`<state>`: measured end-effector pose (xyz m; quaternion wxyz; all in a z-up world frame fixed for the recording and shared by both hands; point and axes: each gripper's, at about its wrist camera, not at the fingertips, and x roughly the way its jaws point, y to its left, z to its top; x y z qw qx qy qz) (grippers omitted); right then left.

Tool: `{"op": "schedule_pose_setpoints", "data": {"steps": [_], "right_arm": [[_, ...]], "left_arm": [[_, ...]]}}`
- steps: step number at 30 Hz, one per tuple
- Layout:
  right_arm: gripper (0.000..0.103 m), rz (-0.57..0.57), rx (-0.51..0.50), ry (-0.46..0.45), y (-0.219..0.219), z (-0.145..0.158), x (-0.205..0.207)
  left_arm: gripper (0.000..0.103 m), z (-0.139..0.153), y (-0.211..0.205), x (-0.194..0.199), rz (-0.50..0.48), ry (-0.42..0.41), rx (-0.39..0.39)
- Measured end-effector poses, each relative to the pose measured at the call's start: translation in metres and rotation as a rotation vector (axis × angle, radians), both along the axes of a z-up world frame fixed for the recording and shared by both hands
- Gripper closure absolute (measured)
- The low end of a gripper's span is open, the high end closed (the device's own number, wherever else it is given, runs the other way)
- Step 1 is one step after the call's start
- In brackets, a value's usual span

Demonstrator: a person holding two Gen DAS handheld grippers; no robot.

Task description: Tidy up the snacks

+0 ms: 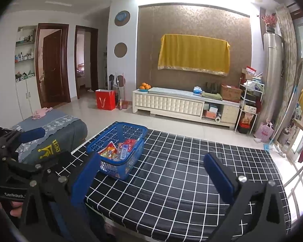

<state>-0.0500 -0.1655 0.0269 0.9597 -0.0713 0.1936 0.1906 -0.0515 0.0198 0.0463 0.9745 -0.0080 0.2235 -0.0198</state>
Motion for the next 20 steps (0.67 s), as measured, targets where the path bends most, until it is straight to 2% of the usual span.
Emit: {"op": "schedule_pose_setpoints", "data": {"steps": [20], "right_arm": [[0.0,-0.013,-0.011,0.001,0.0001,-0.0001,-0.0011]], "left_arm": [[0.0,0.0004,-0.0034,-0.0029,-0.014,0.001,0.009]]}}
